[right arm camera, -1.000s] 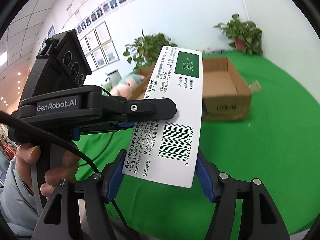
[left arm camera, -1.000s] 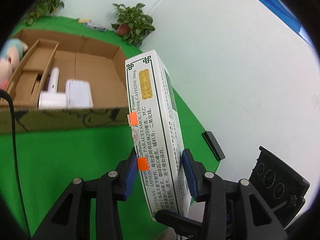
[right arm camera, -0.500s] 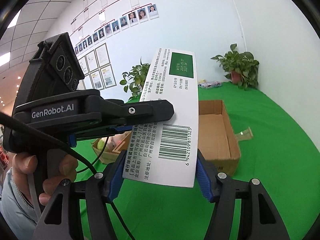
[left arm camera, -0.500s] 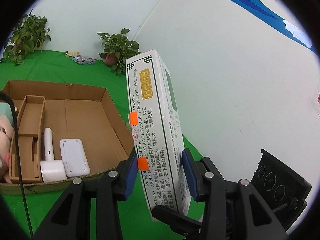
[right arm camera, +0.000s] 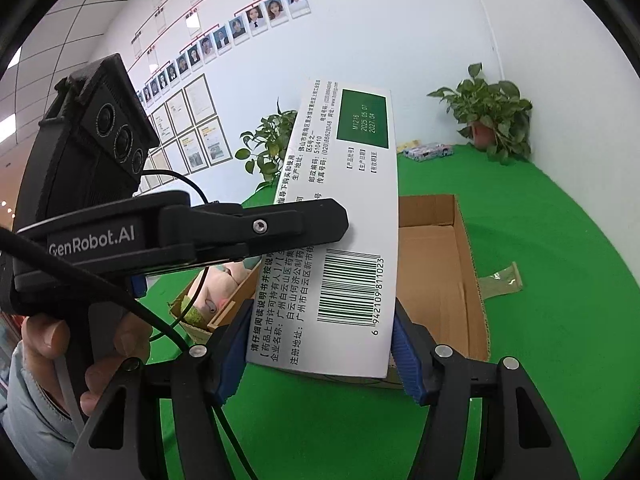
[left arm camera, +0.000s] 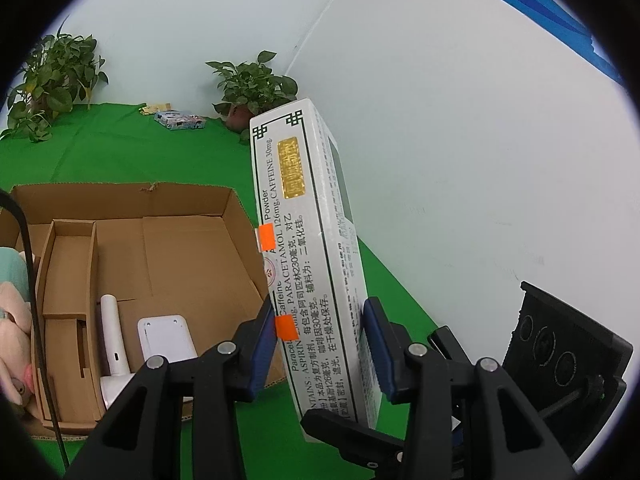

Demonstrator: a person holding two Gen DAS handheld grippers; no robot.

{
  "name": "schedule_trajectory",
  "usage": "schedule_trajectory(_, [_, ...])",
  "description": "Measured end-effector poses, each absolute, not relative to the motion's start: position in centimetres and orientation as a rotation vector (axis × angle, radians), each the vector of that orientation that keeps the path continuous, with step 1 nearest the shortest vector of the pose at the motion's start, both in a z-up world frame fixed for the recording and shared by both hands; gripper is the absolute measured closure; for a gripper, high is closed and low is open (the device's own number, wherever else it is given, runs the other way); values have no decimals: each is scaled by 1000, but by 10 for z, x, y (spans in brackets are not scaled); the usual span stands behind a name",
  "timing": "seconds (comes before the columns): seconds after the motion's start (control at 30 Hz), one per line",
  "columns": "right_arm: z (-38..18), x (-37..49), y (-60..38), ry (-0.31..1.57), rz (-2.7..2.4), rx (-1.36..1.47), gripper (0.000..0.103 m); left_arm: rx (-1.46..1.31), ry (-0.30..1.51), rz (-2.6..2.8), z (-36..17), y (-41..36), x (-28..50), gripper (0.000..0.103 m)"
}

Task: Organize objects
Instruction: 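Lift and carry the medicine box with both tools over the open box, then lower the medicine box into the box beside the white device and release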

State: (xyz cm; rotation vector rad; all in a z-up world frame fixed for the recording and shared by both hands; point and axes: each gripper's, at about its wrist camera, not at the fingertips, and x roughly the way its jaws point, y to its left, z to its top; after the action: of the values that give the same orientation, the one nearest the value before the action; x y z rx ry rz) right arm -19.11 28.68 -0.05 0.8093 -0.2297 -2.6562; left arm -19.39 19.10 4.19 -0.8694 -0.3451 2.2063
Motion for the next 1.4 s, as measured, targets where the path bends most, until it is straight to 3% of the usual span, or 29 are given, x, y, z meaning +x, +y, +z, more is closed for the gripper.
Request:
schedule_trajectory(0.37, [-27,-274,299,-358,-2563,987,42,-1017,-376,2183,6,198,-267,62])
schedule_trajectory(0.83, [-132,-348,321,-526,-2377,1321,43,-1353,-419,2092,-93,208,-324,62])
schedule_trajectory(1.4, [-152,-361,293,-249,-2484,1584,44,-1553,-568,1943,-136,200,-346,55])
